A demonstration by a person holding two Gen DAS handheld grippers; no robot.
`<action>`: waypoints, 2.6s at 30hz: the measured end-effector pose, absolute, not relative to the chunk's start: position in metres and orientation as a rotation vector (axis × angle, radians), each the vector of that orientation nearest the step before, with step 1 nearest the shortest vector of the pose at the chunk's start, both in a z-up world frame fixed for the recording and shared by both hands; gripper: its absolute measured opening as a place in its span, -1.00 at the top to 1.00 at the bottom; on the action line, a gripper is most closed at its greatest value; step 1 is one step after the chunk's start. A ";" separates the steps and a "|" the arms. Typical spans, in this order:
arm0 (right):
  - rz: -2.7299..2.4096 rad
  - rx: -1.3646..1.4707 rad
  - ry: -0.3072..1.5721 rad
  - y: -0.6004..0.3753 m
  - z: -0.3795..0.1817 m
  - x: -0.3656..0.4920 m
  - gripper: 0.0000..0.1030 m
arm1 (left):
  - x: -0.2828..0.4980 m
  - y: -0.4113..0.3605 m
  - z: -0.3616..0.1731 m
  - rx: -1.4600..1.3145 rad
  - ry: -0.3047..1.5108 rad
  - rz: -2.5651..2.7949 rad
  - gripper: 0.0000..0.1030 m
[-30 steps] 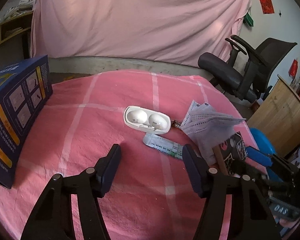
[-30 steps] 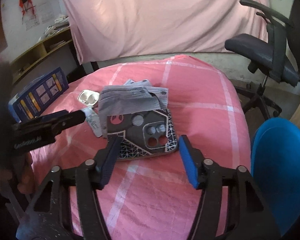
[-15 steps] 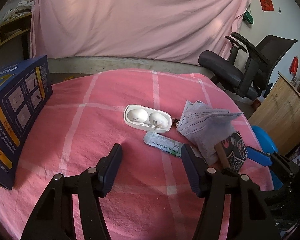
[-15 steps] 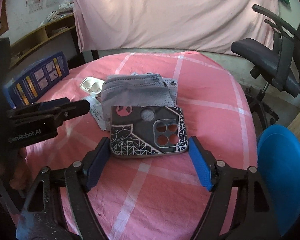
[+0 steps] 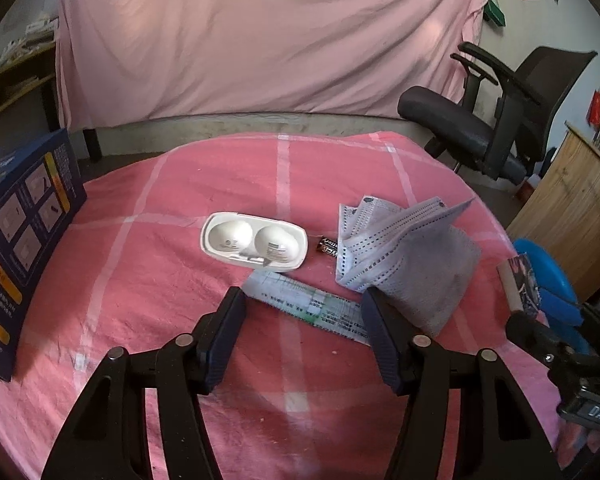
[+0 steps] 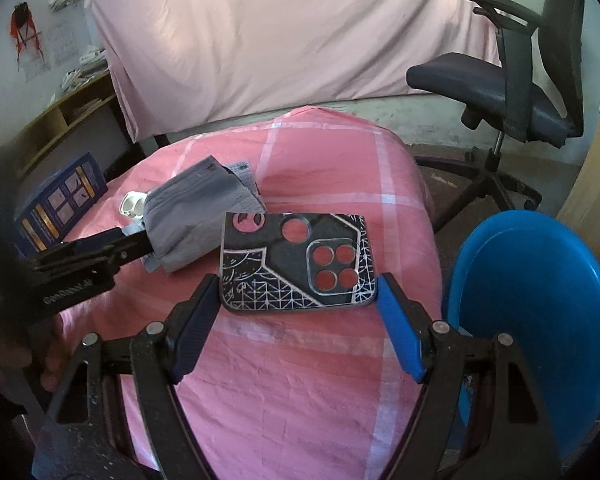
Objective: Collect trash
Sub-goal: 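Grasp the black patterned phone case with the right gripper while the left grasps the green-white ruler strip, then carry the phone case and ruler strip over the blue basin and open both grippers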
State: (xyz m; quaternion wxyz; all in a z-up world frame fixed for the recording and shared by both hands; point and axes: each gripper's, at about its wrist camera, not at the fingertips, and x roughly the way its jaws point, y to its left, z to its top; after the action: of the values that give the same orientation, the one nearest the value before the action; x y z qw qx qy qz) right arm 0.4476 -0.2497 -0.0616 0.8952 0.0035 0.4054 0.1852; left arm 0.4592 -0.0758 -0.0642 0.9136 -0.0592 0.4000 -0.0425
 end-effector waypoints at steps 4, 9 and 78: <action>0.398 -0.005 0.838 -0.248 -0.062 0.446 -0.93 | 0.458 -0.084 -0.067 -0.108 0.825 -0.111 0.53; 0.409 -0.003 0.837 -0.247 -0.064 0.445 -0.93 | 0.451 -0.080 -0.068 -0.167 0.816 -0.130 0.79; -0.117 0.442 0.605 -0.478 -0.045 0.395 -0.94 | 0.435 -0.323 -0.009 -0.010 0.706 -0.659 0.95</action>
State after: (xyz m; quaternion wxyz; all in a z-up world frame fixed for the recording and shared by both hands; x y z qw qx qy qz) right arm 0.3950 -0.4779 -0.0452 0.9289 0.2158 0.2955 -0.0569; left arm 0.4347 -0.3229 -0.0093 0.8856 -0.0049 0.3394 -0.3169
